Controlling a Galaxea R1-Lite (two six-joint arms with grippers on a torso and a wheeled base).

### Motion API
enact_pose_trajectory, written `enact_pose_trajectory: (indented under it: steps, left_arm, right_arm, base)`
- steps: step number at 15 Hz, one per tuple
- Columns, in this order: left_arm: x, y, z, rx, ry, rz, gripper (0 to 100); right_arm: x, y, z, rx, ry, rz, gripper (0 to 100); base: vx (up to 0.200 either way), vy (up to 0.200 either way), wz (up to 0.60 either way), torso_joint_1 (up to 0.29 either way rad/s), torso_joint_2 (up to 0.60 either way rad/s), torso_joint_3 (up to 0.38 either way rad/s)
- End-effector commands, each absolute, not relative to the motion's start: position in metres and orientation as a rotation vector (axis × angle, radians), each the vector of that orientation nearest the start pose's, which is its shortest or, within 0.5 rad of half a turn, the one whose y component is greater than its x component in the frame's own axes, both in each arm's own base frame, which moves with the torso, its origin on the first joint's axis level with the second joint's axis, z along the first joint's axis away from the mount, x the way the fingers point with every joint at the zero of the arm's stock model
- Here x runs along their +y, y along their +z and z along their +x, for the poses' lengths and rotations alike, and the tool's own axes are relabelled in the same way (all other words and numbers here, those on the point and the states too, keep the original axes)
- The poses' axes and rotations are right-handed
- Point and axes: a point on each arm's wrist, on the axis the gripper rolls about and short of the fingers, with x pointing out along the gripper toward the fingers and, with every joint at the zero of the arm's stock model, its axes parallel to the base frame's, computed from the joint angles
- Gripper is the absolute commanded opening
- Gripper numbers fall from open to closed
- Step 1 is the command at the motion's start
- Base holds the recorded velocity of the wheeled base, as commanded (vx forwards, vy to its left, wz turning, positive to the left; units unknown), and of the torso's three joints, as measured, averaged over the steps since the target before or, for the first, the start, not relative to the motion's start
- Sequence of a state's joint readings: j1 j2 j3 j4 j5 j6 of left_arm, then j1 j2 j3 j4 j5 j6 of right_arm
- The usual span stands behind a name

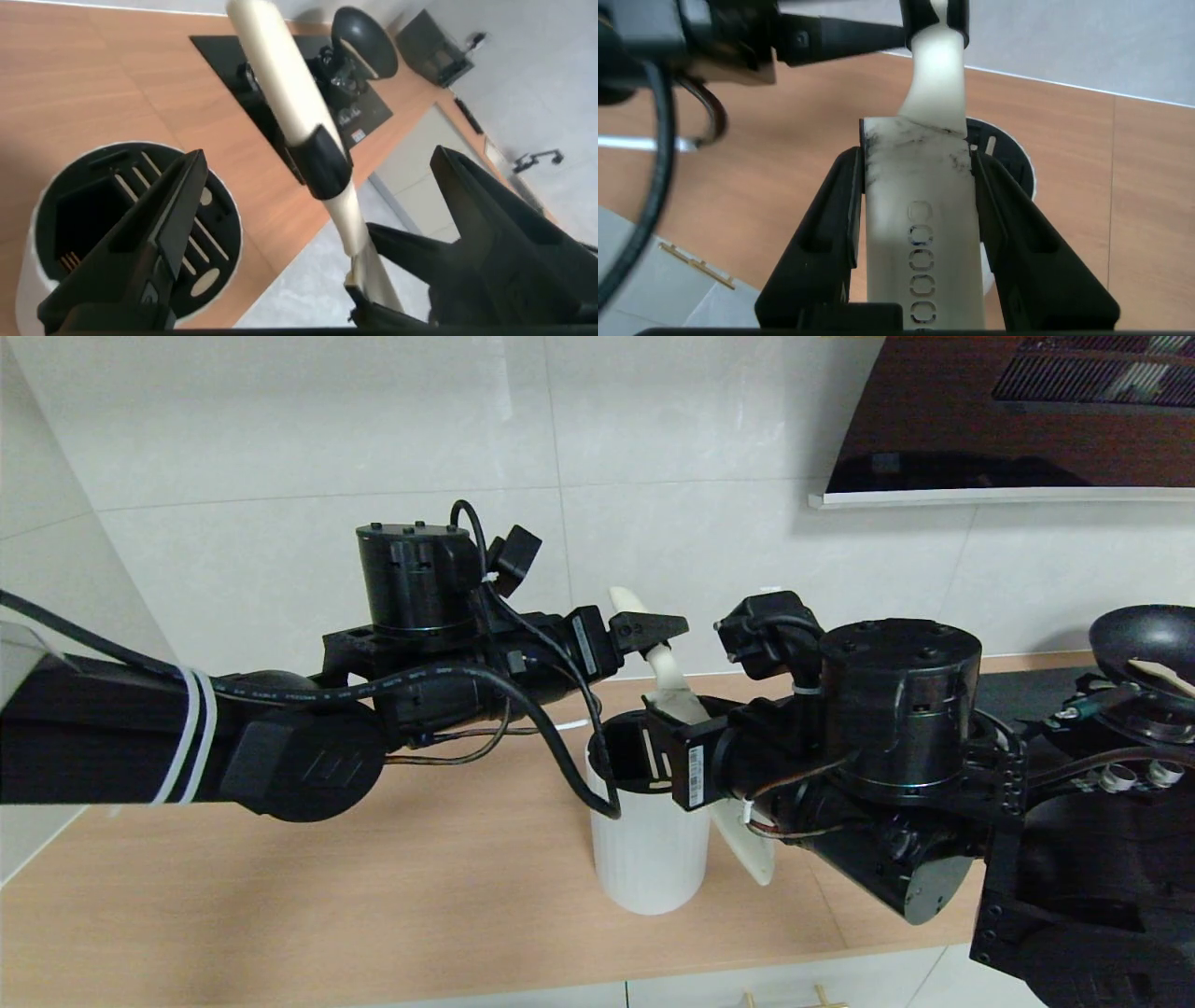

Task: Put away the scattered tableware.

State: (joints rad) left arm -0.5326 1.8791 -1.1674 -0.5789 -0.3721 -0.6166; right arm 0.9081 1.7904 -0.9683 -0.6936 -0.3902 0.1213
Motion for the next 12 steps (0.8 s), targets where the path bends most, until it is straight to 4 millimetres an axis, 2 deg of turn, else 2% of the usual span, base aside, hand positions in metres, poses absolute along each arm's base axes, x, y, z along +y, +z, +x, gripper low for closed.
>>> enact_pose_trajectory:
  steps: [1,11,12]
  left_arm:
    - [-0.1994,0.2138,0.3167,0.416,-0.838,-0.559,100]
    - [-0.2081,0.2113,0.3177,0.424,-0.853,-0.555,100]
    - [-0.2087,0.2099,0.3186,0.427,-0.852,-0.555,0]
  right_arm:
    - [0.2648,0.1980,0.2175,0.147,0.509,0.030,0]
    - [0.2665,0.1964,0.2168,0.153,0.513,0.033,0]
    - [0.2672,0.1970,0.2154,0.151,0.516,0.034,0]
  base:
    - [0.000,0.000,0.00,0.000,0.00,0.000]
    - [0.000,0.000,0.00,0.000,0.00,0.000]
    - [0.000,0.000,0.00,0.000,0.00,0.000]
